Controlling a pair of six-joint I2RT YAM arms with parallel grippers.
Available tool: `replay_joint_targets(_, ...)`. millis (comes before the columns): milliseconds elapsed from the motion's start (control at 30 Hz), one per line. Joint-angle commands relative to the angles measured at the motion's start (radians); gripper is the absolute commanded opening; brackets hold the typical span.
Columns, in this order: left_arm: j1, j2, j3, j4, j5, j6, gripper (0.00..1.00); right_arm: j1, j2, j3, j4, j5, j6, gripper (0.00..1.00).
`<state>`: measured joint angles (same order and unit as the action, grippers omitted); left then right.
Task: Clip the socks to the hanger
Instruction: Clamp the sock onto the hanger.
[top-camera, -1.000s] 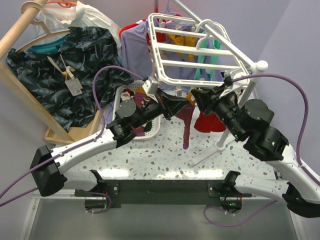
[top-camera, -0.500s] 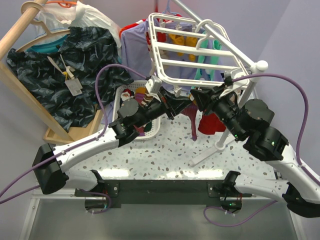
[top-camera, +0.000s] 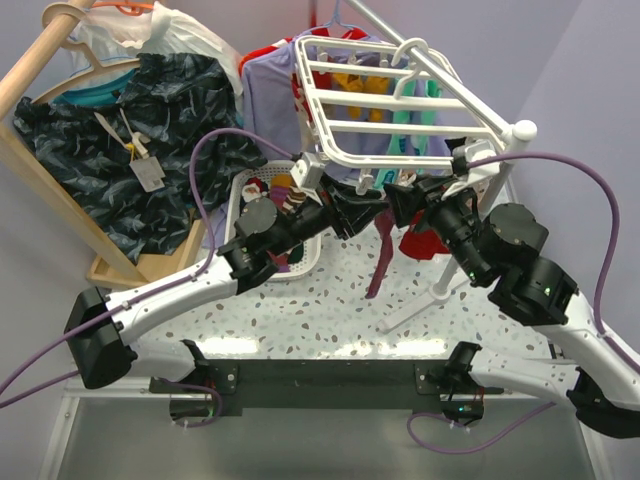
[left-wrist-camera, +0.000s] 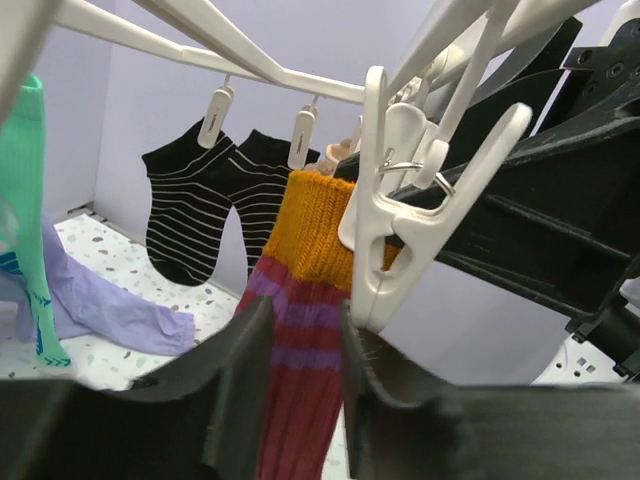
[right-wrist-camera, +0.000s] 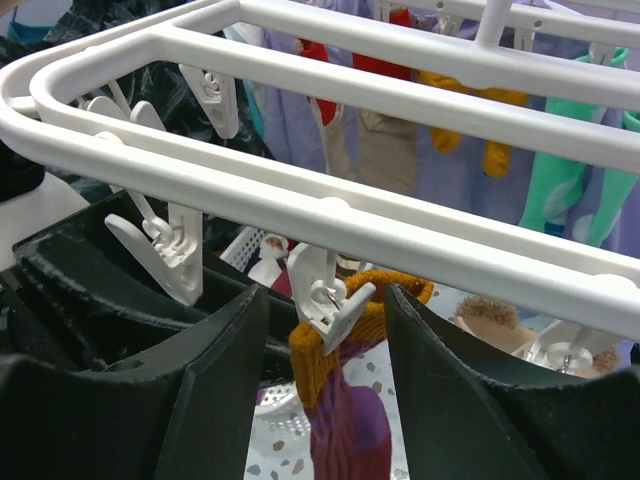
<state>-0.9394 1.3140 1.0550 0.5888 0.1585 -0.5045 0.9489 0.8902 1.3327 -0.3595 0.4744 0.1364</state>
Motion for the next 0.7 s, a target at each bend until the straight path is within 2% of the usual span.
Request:
replay_joint_targets(0, -0.006, -0.053, -0.01, 0.029, -0.014, 0.055, 0.43, 0.005, -0.027, -0.004, 0.016, 0.076, -0.014, 0.54)
replay_joint_targets(67, -0.006, -0.07, -0.029, 0.022, -0.019, 0.086, 0.53, 0.002, -0.034, -0.007, 0.017, 0.092, -0.018, 0.54)
replay_joint_targets(133, -0.006, -0.093, -0.035, 0.003, -0.01, 0.128, 0.58, 0.004, -0.042, -0.013, 0.016, 0.104, -0.021, 0.54)
replay_joint_targets(267, -0.006, -0.14, -0.047, -0.026, 0.001, 0.208, 0.75, 0.004, -0.056, -0.024, 0.016, 0.13, -0.024, 0.54)
replay_joint_targets(367, -0.006, -0.153, -0.041, -0.024, 0.007, 0.262, 0.81, 0.004, -0.062, -0.03, 0.017, 0.145, -0.024, 0.55)
replay_joint_targets(667, -0.004, -0.105, 0.042, -0.033, -0.004, 0.305, 0.77, 0.004, -0.066, -0.03, 0.004, 0.176, -0.034, 0.55)
